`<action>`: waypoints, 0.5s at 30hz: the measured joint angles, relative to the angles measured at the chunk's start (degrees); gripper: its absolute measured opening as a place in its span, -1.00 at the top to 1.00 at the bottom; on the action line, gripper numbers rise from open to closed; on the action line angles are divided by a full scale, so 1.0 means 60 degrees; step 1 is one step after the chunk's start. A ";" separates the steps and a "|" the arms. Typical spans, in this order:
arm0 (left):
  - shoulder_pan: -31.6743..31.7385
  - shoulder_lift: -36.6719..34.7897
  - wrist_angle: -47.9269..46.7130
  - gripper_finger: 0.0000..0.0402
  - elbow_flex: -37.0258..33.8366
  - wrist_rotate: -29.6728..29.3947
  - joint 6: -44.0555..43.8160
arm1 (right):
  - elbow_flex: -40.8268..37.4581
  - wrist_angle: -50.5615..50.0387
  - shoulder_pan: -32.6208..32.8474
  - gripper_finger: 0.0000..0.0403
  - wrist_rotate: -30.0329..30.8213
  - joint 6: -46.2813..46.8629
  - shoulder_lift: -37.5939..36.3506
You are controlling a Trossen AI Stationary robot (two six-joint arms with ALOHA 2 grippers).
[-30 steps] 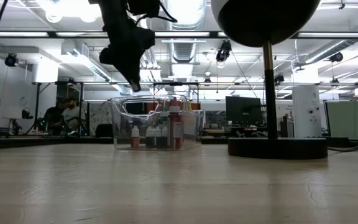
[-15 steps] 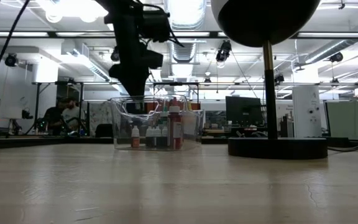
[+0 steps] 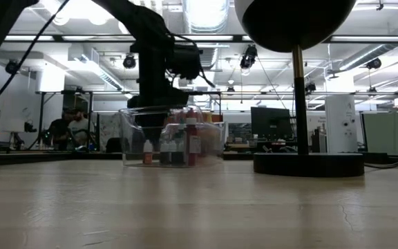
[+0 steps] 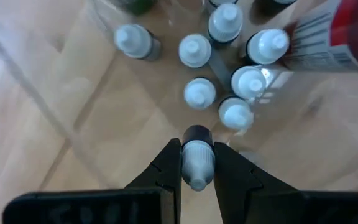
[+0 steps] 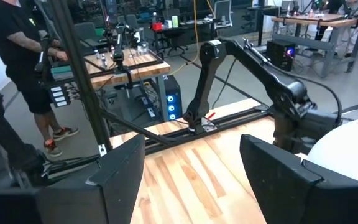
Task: Pick & Place food coloring
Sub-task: Put the small black food coloring bottle into the transparent bin
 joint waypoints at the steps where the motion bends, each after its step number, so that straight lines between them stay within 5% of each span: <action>1: 0.0000 0.0099 -0.0021 0.79 0.0000 -0.0004 -0.0007 | 0.0000 -0.0003 0.0000 -0.26 0.0000 0.0000 0.0000; 15: -0.0036 0.0562 0.0317 0.68 0.0006 0.0280 -0.0248 | -0.0004 -0.0299 0.0011 -0.24 -0.0037 0.0156 0.0000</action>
